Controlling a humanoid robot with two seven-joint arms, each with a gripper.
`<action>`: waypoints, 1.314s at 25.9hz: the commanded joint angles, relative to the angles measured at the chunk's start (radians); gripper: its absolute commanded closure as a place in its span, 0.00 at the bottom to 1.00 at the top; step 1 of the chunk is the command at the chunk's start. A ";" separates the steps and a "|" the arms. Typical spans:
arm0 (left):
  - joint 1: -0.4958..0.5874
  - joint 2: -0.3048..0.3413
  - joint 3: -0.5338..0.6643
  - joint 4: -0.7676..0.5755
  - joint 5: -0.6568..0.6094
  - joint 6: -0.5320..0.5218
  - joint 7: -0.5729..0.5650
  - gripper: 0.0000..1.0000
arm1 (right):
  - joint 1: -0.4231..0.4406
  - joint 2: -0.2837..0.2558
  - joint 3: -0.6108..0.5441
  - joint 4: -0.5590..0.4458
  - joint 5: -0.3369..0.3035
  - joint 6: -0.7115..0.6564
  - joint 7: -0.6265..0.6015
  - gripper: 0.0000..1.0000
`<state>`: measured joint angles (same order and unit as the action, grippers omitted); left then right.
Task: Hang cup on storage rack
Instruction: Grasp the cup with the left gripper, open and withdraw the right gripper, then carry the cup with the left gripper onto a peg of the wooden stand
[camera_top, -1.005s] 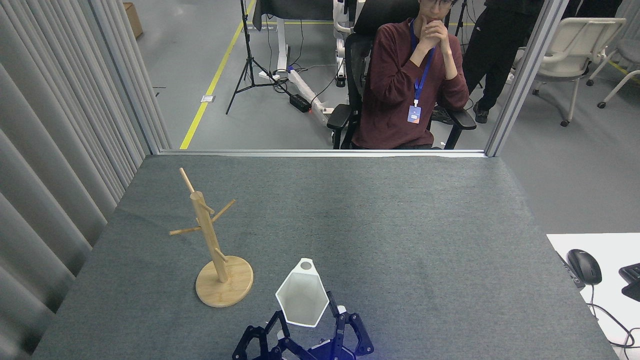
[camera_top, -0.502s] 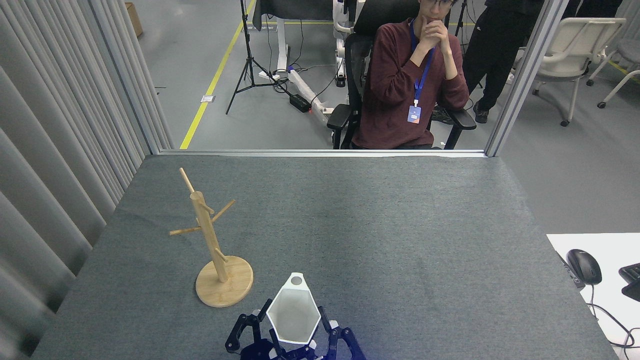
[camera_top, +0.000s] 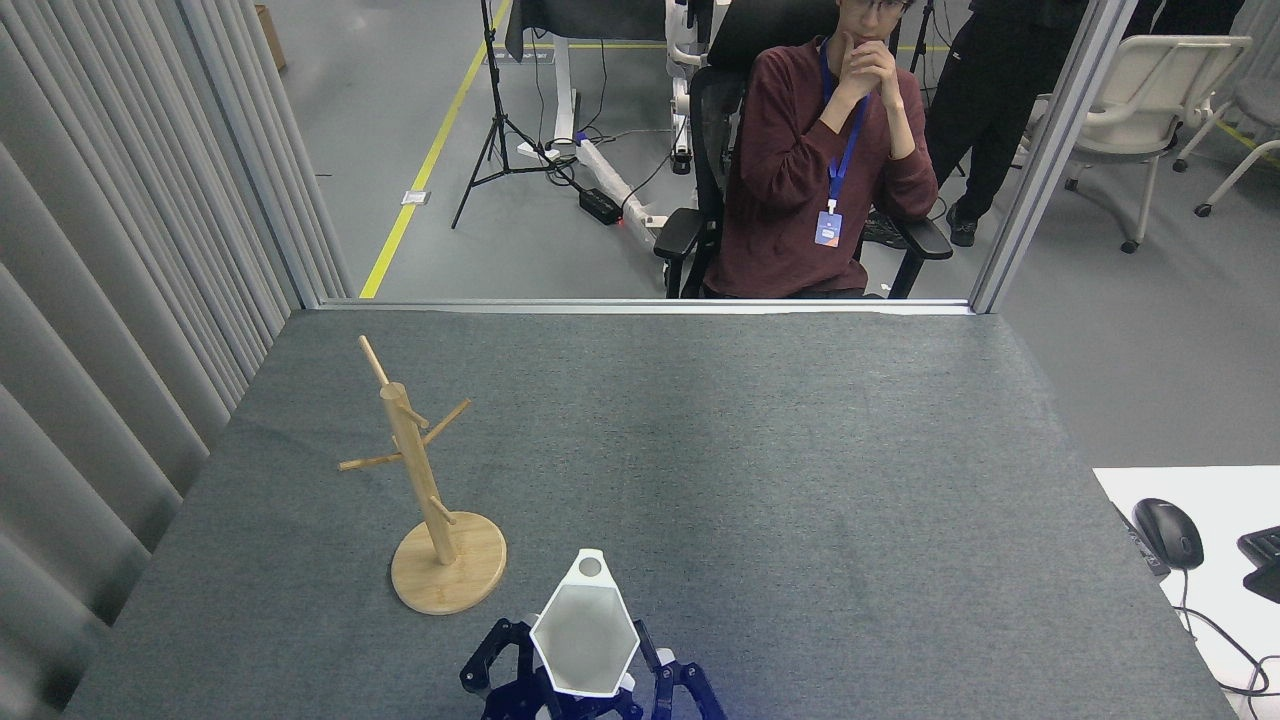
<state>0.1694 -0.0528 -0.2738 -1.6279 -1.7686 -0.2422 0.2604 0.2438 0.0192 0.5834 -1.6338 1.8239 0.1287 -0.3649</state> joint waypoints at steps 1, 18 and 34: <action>-0.002 -0.001 0.001 0.000 0.000 -0.006 0.023 0.90 | 0.000 0.001 -0.002 -0.003 -0.003 -0.001 -0.006 0.01; 0.024 0.010 0.077 0.034 -0.022 -0.008 0.034 0.89 | -0.049 0.027 -0.292 -0.126 -0.242 0.077 0.024 0.01; -0.050 0.008 0.578 -0.013 -0.265 0.041 0.076 0.88 | 0.106 -0.151 -0.582 -0.029 -0.298 -0.167 0.014 0.01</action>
<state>0.1778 -0.0385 0.2068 -1.6501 -1.9423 -0.2089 0.3134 0.3484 -0.1446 0.0059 -1.6631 1.5266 -0.0338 -0.3489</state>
